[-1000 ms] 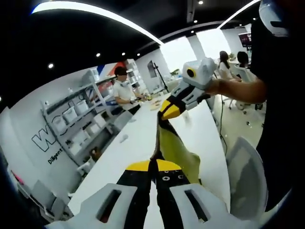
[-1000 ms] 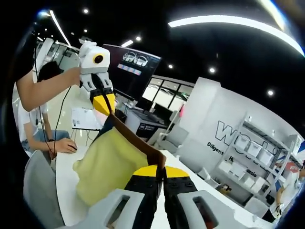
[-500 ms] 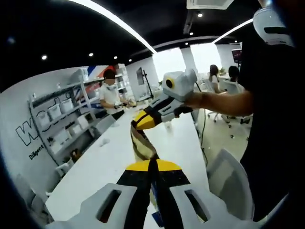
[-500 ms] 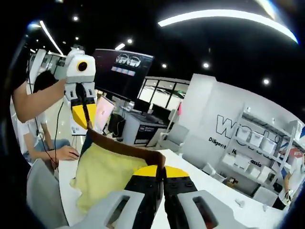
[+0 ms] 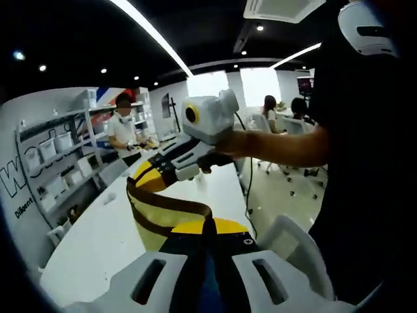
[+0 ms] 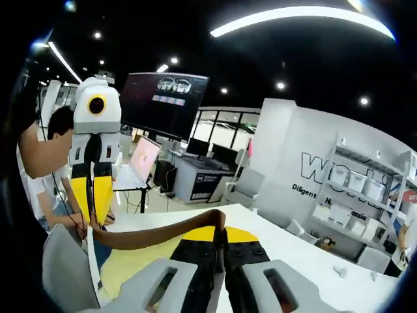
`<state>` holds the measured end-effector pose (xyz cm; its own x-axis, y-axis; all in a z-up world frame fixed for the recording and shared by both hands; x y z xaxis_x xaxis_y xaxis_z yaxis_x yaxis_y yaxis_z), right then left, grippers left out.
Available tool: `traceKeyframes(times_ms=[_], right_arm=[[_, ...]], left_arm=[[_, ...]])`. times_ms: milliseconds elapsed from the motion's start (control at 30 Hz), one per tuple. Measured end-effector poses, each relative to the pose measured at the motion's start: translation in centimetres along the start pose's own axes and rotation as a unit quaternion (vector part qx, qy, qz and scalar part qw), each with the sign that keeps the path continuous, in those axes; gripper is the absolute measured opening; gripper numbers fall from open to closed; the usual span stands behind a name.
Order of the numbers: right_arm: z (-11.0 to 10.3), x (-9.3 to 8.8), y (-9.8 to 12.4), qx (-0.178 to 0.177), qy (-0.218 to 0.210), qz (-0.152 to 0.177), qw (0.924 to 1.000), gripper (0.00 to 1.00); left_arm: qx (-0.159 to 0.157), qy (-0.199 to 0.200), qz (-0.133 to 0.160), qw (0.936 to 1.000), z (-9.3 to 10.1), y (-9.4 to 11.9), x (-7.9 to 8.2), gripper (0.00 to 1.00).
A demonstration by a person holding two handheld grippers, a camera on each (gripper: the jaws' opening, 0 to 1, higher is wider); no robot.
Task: Fold the garment on the visible template until the final outline fits inside the template.
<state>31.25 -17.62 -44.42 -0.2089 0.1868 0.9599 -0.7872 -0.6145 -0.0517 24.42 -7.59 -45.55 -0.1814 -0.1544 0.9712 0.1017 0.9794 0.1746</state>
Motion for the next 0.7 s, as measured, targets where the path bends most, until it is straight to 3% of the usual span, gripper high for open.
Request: traceKeyframes(times_ms=[433,700], right_arm=[[-1.2,0.5,0.5,0.032,-0.034,0.027,0.9986,0.0],[-1.3,0.7,1.1,0.037,-0.039,0.032,0.998,0.0]], left_arm=[[-0.021,0.002,-0.007,0.9997,-0.6,-2.7,-1.4,0.04],[-0.008,-0.019,-0.034,0.9992,-2.0,-0.5,-1.8,0.06]])
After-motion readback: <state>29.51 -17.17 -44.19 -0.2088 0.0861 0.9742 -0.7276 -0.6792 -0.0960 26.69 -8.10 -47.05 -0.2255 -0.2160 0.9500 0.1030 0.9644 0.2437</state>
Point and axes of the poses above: the point that each gripper's makers call its tool centre point, and the gripper's own axes: y roughly backward along the fingers, z roughly to its right, x roughly out of its top, the point moved 4 cm from there along y, roughly backward along the fingers, and after that the axes turned 10 degrees about z, right-handed, at the moved point
